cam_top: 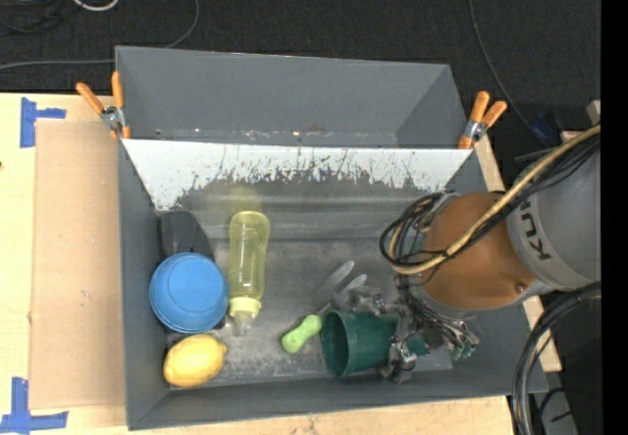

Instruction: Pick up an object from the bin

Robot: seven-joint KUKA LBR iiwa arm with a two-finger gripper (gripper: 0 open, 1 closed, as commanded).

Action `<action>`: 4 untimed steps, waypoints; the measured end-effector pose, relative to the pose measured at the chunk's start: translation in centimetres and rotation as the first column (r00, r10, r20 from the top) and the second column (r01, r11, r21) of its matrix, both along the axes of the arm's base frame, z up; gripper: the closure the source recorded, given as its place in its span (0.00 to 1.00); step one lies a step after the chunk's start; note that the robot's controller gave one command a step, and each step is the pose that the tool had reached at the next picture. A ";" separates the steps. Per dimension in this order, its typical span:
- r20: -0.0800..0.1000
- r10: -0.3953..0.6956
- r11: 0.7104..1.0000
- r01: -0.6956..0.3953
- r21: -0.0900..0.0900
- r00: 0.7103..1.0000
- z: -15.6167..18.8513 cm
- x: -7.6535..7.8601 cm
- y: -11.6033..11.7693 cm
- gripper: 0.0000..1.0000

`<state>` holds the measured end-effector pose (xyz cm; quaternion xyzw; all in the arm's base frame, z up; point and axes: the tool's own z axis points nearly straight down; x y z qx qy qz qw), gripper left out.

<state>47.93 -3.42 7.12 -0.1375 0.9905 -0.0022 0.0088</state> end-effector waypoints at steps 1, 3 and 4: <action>-0.014 -0.332 0.943 0.332 0.006 0.943 -0.1 -0.5 0.3 1.00; -0.019 -0.328 0.945 0.328 0.005 0.944 1.9 -0.6 0.3 1.00; -0.020 -0.327 0.945 0.327 0.004 0.945 4.0 -0.7 0.3 1.00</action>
Offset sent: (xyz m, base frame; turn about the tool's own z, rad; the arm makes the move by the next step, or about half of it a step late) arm 0.0000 0.0000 0.0000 0.0000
